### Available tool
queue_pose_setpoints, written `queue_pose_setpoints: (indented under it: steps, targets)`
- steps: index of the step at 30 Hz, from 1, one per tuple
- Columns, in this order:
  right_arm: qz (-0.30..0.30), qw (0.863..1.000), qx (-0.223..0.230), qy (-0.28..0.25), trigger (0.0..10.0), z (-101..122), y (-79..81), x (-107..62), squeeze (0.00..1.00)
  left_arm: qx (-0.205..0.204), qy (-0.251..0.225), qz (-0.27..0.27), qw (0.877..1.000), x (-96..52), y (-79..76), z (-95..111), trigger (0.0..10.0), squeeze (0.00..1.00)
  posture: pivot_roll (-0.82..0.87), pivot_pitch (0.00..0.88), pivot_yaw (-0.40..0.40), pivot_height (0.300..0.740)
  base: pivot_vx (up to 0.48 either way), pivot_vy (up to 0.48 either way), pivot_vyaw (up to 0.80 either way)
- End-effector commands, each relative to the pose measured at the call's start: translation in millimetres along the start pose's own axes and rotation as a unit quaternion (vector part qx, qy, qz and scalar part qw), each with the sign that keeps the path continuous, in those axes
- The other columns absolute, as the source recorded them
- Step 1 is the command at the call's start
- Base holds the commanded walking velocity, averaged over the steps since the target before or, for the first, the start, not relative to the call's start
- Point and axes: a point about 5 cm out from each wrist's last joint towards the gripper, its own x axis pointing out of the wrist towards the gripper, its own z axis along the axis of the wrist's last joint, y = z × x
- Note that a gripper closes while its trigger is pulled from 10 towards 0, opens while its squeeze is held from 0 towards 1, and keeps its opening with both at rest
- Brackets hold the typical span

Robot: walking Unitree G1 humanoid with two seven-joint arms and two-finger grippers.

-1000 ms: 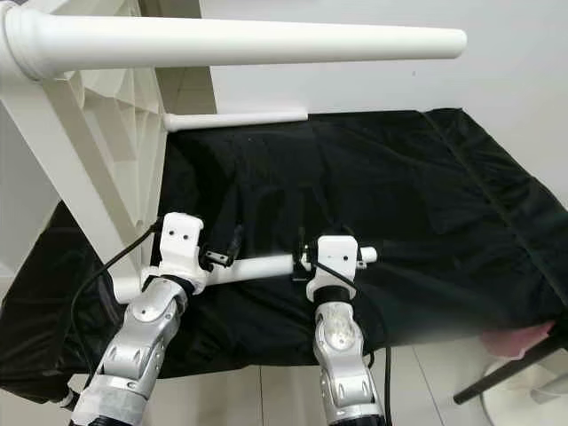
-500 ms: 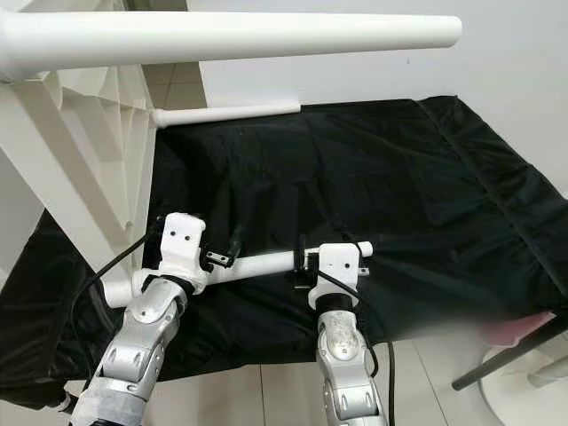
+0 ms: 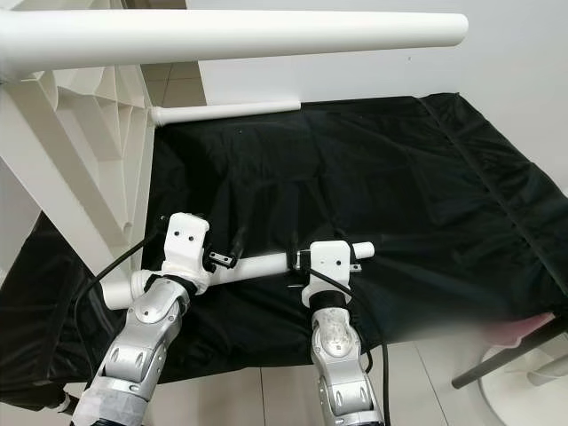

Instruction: Building children table

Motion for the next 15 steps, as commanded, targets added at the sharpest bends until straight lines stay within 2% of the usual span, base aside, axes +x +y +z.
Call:
queue_pose_setpoints:
  steps: [1, 15]
  targets:
    - [0.004, 1.000, 0.009, 0.001, 10.0, -0.4, 3.7, 0.5, 0.00, -0.010, 0.005, 0.039, 0.999, -2.0, -3.6, -4.2, 10.0, 0.00, -0.04, 0.054, 0.052, 0.740, 0.000, 0.000, 0.00]
    - [0.015, 1.000, 0.015, 0.004, 10.0, -1.4, 6.4, 3.3, 0.00, -0.015, 0.000, 0.042, 0.999, -2.1, -4.6, -3.2, 10.0, 0.00, -0.03, 0.049, 0.028, 0.740, 0.000, 0.000, 0.00]
